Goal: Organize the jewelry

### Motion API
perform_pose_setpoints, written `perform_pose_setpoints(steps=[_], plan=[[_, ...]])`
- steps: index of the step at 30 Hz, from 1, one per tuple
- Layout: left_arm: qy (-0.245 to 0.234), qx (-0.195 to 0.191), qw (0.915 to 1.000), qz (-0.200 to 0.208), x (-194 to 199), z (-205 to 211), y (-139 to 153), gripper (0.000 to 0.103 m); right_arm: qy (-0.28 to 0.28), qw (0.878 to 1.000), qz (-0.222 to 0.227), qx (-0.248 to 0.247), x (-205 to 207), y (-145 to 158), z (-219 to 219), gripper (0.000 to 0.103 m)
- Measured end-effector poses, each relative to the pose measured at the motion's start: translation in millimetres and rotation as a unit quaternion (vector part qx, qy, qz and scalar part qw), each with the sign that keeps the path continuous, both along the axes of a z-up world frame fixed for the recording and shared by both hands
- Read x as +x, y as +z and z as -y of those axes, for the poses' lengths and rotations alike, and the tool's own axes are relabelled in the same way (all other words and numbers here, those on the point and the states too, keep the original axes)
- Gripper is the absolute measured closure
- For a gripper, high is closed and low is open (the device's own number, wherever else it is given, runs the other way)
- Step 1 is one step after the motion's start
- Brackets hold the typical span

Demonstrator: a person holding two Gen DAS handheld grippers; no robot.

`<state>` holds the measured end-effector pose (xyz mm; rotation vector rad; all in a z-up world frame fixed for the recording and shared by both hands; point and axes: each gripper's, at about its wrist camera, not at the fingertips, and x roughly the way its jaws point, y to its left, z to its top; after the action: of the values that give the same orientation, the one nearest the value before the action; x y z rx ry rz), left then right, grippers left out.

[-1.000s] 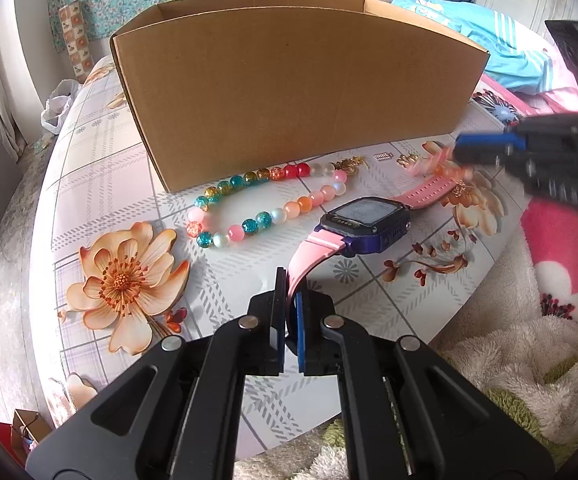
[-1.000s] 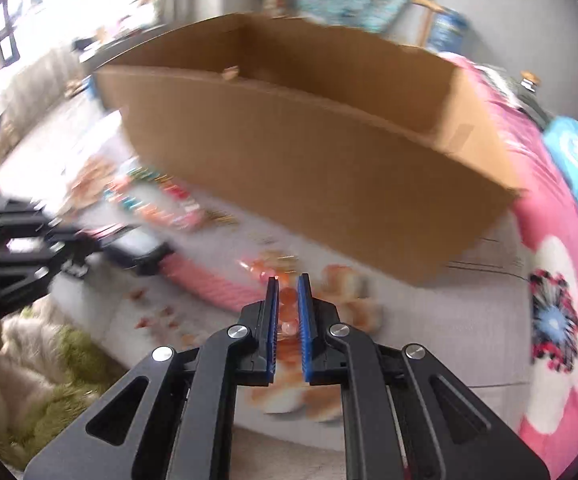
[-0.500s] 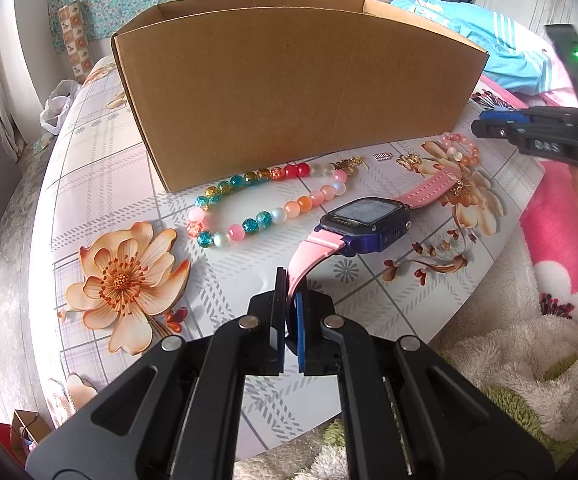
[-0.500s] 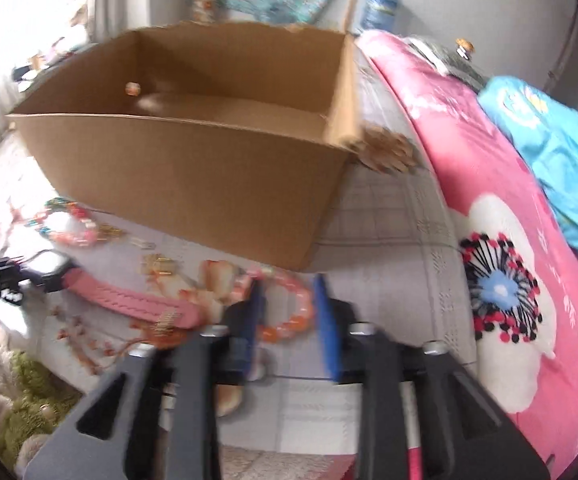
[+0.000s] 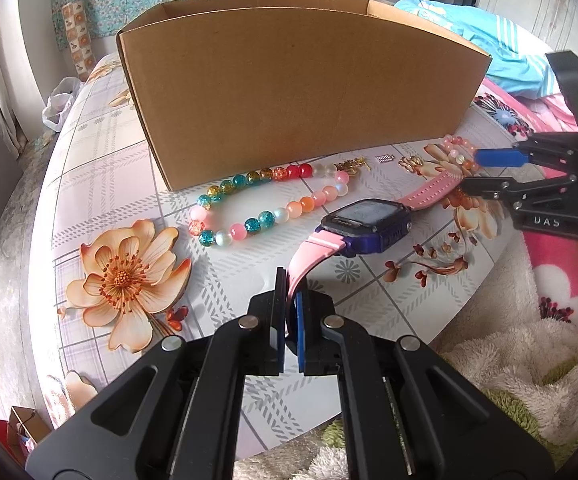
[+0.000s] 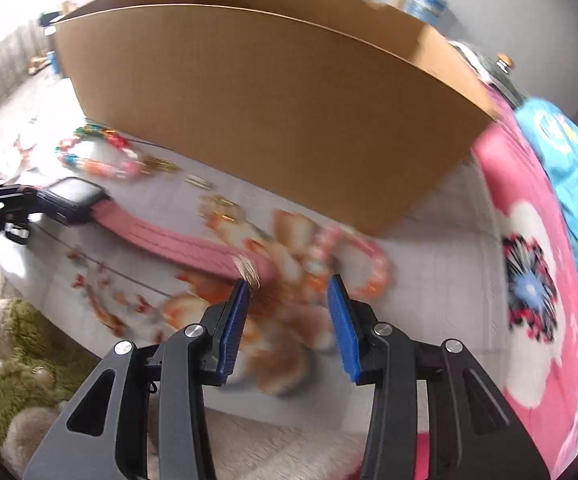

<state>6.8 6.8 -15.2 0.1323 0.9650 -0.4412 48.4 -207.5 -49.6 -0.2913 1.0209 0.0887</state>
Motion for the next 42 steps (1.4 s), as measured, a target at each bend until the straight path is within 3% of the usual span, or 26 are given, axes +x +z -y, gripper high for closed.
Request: perform_pose_setpoints(steps=[5,11,18,24,27,35,42], plan=[[0.0,0.0,1.0,0.0,0,-2,0,0.099,-0.032,0.999,0.011,-0.009,-3,10,14,0.063],[0.0,0.002,1.0,0.001,0,-2,0,0.099,0.006,0.999,0.038,0.018,4,16,-11,0.063],[0.006,0.001,1.0,0.0,1,-1,-1,0.099,0.024,0.999,0.029,-0.008,14,0,-28,0.062],[0.007,-0.002,1.0,-0.001,0,-2,-2,0.099,-0.035,0.998,0.031,-0.044,16,-1,-1,0.062],[0.005,-0.002,1.0,0.0,1,-3,-2,0.099,-0.045,0.998,0.035,-0.023,14,5,7,0.062],[0.004,0.001,1.0,0.001,0,-2,-2,0.099,0.026,0.997,0.063,-0.028,4,14,-17,0.062],[0.006,-0.004,1.0,-0.002,2,-3,-2,0.099,0.021,0.997,0.05,-0.058,3,-2,-23,0.062]])
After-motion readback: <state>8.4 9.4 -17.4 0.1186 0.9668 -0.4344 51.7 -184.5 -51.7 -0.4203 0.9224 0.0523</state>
